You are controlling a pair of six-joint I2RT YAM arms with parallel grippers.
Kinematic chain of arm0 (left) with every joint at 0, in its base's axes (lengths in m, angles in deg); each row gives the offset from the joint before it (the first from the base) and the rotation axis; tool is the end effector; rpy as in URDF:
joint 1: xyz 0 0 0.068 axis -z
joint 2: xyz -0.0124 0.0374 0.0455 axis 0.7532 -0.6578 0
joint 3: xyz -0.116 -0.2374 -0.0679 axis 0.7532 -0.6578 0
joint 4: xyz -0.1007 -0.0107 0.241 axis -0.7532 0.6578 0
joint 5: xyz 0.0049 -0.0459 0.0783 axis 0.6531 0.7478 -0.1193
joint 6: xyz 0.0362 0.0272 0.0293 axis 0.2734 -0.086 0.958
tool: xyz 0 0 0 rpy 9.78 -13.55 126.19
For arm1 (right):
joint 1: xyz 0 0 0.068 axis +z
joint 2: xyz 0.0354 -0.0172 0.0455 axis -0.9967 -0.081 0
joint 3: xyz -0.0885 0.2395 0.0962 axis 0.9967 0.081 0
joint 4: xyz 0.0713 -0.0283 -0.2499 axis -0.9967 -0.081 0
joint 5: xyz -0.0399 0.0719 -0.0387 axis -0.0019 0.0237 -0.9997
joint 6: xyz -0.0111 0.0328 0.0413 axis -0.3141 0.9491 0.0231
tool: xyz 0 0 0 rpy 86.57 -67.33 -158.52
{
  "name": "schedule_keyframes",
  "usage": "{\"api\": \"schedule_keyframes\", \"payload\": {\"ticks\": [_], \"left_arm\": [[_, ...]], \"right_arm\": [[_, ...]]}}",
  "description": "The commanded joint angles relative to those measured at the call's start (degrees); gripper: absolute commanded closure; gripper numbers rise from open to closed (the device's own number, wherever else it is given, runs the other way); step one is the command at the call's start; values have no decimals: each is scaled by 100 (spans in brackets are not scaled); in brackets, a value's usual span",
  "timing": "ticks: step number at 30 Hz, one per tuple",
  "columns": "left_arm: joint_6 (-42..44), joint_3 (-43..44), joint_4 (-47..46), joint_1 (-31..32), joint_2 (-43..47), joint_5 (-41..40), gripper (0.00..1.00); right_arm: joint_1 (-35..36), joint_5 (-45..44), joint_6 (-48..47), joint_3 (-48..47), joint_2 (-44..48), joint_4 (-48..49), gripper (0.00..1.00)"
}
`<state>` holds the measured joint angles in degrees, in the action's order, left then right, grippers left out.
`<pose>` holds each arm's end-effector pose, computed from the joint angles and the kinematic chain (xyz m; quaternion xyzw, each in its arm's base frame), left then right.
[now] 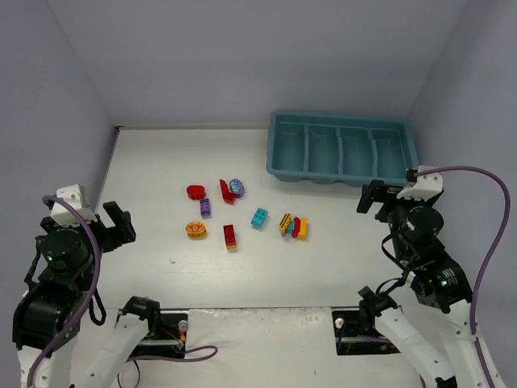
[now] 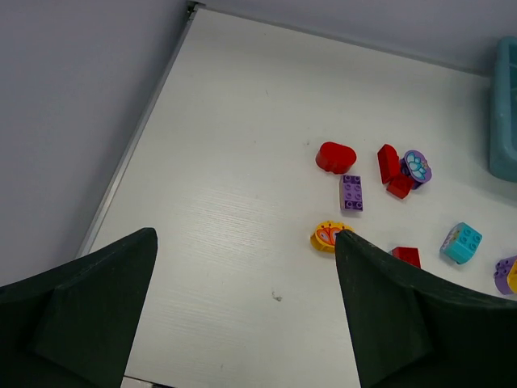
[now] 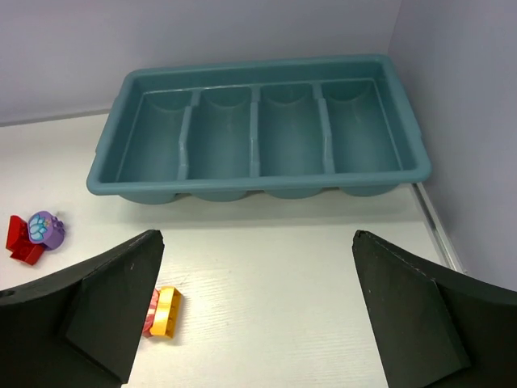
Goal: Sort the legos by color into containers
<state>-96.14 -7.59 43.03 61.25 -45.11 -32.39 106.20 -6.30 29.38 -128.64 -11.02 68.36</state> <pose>0.0452 0.0009 0.4279 -0.1226 0.7675 -0.0427 0.6278 0.1069 0.0276 0.4095 0.0464 0.6782 0.0605 0.7309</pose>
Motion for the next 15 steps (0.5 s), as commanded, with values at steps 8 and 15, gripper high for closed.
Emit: {"api": "schedule_keyframes", "payload": {"ticks": [8, 15], "left_arm": [[-418, -91, -8, 27, -303, -111, 16], [-568, -117, 53, 27, -443, -76, 16]], "right_arm": [[34, 45, 521, 9, -584, 317, 0], [43, 818, 1849, -8, -1797, 221, 0]]}}
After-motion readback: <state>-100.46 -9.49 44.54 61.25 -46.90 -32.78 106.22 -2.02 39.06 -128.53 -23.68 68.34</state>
